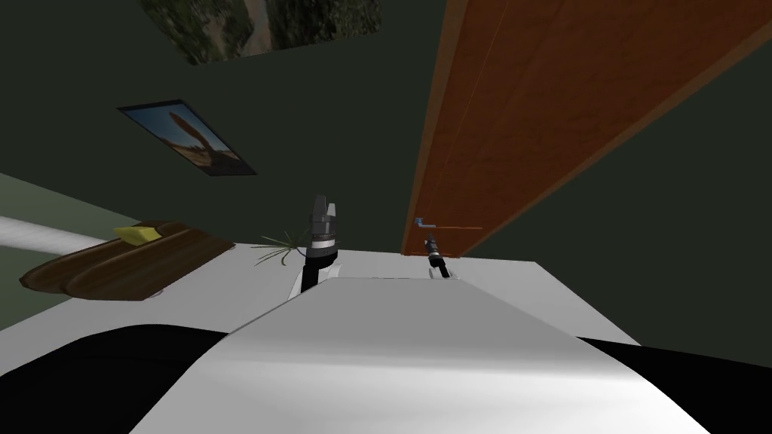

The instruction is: Pull the door open

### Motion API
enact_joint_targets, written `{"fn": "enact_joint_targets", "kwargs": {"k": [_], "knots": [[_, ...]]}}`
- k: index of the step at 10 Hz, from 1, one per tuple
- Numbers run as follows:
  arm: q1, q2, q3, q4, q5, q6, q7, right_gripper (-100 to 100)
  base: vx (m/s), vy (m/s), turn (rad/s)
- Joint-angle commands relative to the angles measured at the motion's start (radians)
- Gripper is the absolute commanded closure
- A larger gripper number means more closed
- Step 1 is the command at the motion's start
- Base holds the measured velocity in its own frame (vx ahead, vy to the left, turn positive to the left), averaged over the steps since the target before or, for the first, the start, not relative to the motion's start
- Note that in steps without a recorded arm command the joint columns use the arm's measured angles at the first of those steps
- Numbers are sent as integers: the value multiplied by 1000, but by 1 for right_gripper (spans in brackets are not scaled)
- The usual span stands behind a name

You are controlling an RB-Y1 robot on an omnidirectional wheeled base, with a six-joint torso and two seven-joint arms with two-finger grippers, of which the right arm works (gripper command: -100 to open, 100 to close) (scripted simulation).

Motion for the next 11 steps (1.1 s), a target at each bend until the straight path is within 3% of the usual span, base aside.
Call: {"fn": "enact_joint_targets", "kwargs": {"k": [1,2,7,8,9,11], "knots": [[-12,-1,-1,28,-2,-10,-3,-100,34,-27,20],[-7,0,0,17,-1,-6,-2,-100,16,-13,7],[60,-75,-45,21,-98,-34,-17,-100,182,4,285],[60,-75,-45,21,-98,-34,-17,-100,116,-16,70],[77,-93,-56,22,-121,-41,-20,-100,131,-15,220],[90,-87,-54,-5,-118,-29,-15,-100,72,-10,56]]}}
